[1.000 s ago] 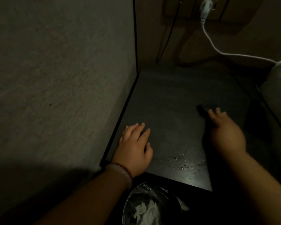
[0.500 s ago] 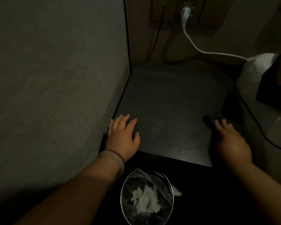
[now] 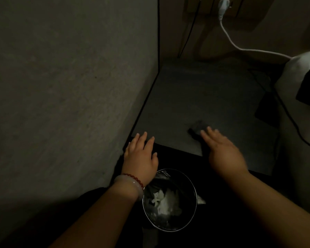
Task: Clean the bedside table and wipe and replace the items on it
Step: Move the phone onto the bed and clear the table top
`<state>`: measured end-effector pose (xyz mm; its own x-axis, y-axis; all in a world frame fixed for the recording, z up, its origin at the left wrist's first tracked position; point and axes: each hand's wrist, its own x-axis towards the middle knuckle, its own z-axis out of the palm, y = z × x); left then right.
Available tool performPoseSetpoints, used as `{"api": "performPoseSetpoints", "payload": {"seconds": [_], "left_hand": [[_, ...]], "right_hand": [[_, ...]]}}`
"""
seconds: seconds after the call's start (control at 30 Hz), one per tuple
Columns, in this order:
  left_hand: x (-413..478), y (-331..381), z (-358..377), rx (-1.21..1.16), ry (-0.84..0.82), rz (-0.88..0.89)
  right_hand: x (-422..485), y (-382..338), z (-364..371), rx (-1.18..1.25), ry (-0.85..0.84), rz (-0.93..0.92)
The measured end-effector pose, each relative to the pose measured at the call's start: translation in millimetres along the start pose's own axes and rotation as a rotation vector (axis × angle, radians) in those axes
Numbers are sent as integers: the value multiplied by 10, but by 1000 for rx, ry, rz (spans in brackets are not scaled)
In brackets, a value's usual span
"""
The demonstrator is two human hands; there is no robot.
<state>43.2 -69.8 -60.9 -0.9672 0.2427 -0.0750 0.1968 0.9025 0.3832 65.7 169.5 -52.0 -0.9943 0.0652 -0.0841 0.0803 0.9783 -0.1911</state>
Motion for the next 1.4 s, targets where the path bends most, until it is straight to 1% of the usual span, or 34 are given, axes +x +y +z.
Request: {"api": "performPoseSetpoints", "payload": {"seconds": [0.03,0.1,0.13,0.17,0.2,0.27,0.33,0.37,0.43,0.5,0.53,0.57,0.6,0.67,0.7,0.73,0.77,0.8,0.87,0.9,0.93,1.0,1.07,1.1,1.13,1.2,1.27,1.33,1.37,1.4], "left_hand": [[-15,12,8,-42,32,-5],[-69,42,32,-123,109,11],[-102,54,49,-151,147,32],[-134,59,71,-160,181,59],[-157,56,95,-157,212,85],[-165,41,116,-166,278,108],[-137,9,100,-203,364,89],[-114,-5,79,-221,408,68],[-84,-36,31,-243,488,28],[-66,-77,10,-252,533,15],[-56,-101,13,-253,539,15],[-53,-121,24,-256,534,16],[-58,-134,30,-260,525,11],[-65,-127,28,-277,510,-7],[-66,-110,30,-287,505,-15],[-70,-92,37,-290,502,-14],[-70,-72,45,-288,499,-7],[-68,-59,52,-283,499,6],[-64,-57,55,-271,501,32],[-64,-60,45,-265,496,37],[-66,-67,32,-256,492,38],[-69,-85,13,-239,486,46],[-86,-93,8,-241,484,57],[-91,-86,14,-248,481,64],[-92,-69,24,-253,477,72],[-80,-25,64,-237,459,99],[-74,23,115,-208,426,135],[-72,68,161,-182,392,167],[-82,84,179,-167,377,175],[-98,86,194,-153,365,177]], "right_hand": [[20,100,-57,8,4,100],[139,228,-184,29,-52,321],[227,221,-233,47,-84,386],[314,151,-253,63,-98,392],[398,22,-240,70,-82,338],[542,-368,-160,64,-42,81],[645,-800,-58,25,-82,-184],[694,-977,-9,-3,-113,-272],[772,-1144,67,-57,-176,-392],[805,-1039,62,-91,-201,-457],[817,-917,25,-79,-178,-432],[832,-756,-27,-47,-143,-349],[863,-575,-94,-17,-106,-216],[915,-264,-241,-5,-140,98],[926,-217,-279,-13,-168,182],[922,-267,-285,-25,-163,181],[899,-400,-268,-32,-134,96],[855,-576,-207,-34,-111,-41],[727,-963,-36,-40,-116,-299],[672,-1118,48,-46,-137,-382],[636,-1224,113,-51,-147,-428],[570,-1185,143,-55,-159,-425],[424,-859,144,-24,-102,-369],[309,-633,124,1,-55,-308],[174,-373,89,28,-14,-216],[-114,191,-1,45,35,30],[-362,633,-129,64,10,293],[-465,803,-196,125,-27,476],[-465,790,-177,124,-23,520],[-428,701,-150,92,-4,522]]}}
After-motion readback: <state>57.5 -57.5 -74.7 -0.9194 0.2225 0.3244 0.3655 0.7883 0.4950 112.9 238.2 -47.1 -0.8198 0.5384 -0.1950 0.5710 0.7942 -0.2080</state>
